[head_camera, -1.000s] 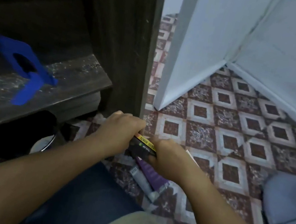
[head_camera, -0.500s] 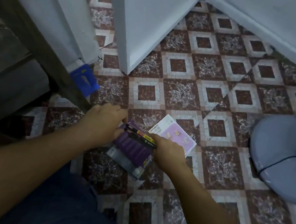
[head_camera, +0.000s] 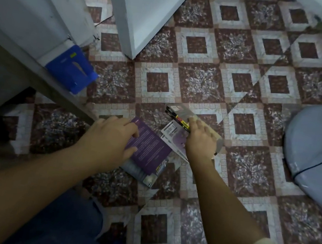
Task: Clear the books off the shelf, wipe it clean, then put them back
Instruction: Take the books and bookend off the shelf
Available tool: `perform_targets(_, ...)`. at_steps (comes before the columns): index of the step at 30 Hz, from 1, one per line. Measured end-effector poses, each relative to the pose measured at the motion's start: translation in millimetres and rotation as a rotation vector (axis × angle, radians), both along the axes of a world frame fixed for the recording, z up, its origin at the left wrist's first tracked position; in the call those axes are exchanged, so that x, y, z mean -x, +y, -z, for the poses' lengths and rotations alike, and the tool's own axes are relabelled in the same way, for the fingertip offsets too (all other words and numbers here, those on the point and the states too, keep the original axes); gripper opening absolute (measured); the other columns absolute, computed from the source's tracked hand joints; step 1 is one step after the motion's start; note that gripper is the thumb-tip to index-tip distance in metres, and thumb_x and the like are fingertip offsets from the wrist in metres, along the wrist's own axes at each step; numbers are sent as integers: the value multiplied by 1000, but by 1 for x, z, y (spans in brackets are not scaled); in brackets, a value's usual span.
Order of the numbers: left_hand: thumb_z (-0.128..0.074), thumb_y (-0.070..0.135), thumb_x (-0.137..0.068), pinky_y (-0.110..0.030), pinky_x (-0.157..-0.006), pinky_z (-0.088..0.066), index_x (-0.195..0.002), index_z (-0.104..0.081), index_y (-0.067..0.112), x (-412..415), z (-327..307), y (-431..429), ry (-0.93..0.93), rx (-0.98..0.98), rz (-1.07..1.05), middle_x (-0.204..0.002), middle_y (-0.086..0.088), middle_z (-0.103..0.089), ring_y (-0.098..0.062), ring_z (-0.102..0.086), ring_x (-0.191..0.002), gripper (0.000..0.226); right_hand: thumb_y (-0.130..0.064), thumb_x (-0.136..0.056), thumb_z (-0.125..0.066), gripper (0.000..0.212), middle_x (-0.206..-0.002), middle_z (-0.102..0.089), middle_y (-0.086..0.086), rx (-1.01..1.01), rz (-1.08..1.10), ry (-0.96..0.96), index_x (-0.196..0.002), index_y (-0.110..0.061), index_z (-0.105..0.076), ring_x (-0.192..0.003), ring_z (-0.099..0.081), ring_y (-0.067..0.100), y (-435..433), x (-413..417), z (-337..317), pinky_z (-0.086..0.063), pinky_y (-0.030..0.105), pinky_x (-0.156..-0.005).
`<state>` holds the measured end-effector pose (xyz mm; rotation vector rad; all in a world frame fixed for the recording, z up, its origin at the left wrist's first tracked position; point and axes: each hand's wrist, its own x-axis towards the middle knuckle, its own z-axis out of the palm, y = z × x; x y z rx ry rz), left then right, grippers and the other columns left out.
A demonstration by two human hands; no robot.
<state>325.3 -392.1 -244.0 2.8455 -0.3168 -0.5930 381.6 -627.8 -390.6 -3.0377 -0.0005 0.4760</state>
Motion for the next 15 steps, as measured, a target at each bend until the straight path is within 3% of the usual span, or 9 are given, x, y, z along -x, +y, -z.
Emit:
perform_targets(8, -57, 46, -89, -35, -95, -40, -115, -53, 30, 1, 9, 8, 8, -7, -67, -109, 10, -53, -14, -48, -106, 30, -5, -98, -42, 72, -160, -12, 9, 97, -116, 166, -154, -28, -3, -144, -14, 38, 2, 26, 49, -18, 52, -115)
perform_targets(12, -55, 46, -91, -34, -96, -39, -118, -50, 31, 5, 12, 9, 30, -10, -76, -111, 10, -52, -13, -47, -108, 31, 1, -96, -42, 81, -162, 2, 8, -4, -53, 365, -153, -36, 2, -144, -10, 42, -4, 40, 71, -29, 51, -111)
perform_targets(15, -53, 46, -92, -34, -96, -39, -117, -48, 32, 8, 13, 11, 50, -11, -75, -112, 11, -50, -13, -46, -108, 29, 1, -97, -39, 82, -161, 14, 7, -40, 5, 472, -152, -37, 8, -145, -2, 45, -3, 38, 76, -26, 50, -110)
